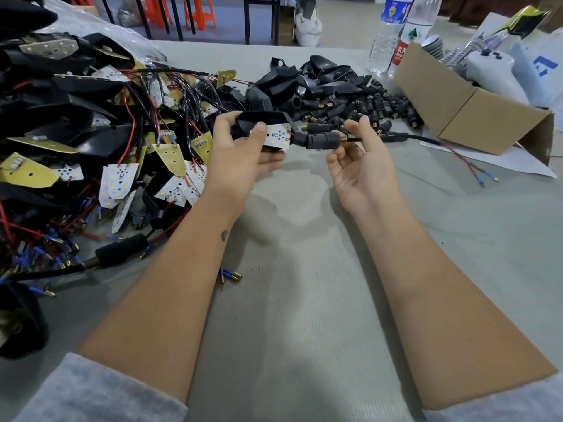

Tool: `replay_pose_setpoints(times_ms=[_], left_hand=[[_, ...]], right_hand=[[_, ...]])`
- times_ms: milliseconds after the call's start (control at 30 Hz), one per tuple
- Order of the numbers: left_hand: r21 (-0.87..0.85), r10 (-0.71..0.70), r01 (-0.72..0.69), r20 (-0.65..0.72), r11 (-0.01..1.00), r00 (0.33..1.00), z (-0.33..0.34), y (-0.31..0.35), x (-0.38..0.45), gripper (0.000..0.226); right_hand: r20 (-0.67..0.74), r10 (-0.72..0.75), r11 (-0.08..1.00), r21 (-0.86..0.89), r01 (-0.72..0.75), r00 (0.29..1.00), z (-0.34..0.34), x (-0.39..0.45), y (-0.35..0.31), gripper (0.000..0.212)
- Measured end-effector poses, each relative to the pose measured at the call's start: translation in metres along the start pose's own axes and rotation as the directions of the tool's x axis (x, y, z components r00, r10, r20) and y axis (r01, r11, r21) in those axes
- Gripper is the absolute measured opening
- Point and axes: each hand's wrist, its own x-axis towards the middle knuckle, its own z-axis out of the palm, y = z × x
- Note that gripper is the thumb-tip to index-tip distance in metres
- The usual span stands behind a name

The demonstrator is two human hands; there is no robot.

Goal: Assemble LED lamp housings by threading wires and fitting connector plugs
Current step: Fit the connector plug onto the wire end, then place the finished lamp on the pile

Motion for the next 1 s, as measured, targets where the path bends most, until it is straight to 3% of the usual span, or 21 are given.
replay_pose_setpoints(times_ms=[167, 267, 400, 567, 700, 800, 1000], left_hand=[[-0.010, -0.034, 0.034, -0.022, 0.999, 0.999, 0.004, -0.005, -0.001, 0.032], [-0.033, -0.069, 0.069, -0.003, 0.997, 0.998, 0.005, -0.006, -0.002, 0.039], [0.024, -0.092, 0.091, 0.034, 0.996, 0.995, 0.006, -0.006, -0.004, 0.036], [0.033, -0.097, 0.096, 0.028, 0.995, 0.995, 0.005, -0.006, -0.004, 0.036], [0.040, -0.109, 0.108, 0.029, 0.993, 0.994, 0.005, -0.004, -0.005, 0.045], [0.056, -0.147, 0.144, 0.056, 0.988, 0.987, 0.005, -0.003, -0.006, 0.038], [0.117, -0.198, 0.181, 0.156, 0.976, 0.968, 0.005, -0.001, -0.009, 0.033]], right_hand=[[0.159, 0.085, 0.994, -0.075, -0.074, 0.984, 0.006, -0.008, 0.003, 0.016], [0.233, 0.115, 0.992, -0.076, -0.099, 0.966, 0.007, -0.010, 0.006, 0.024], [0.233, 0.138, 0.989, -0.081, -0.122, 0.963, 0.007, -0.011, 0.008, 0.050], [0.252, 0.154, 0.988, -0.068, -0.142, 0.955, 0.008, -0.009, 0.011, 0.057], [0.304, 0.144, 0.989, -0.027, -0.143, 0.942, 0.006, -0.009, 0.012, 0.058], [0.313, 0.126, 0.992, -0.041, -0.120, 0.941, 0.006, -0.009, 0.012, 0.052], [0.190, 0.057, 0.996, -0.084, -0.042, 0.980, 0.006, -0.008, 0.012, 0.043]])
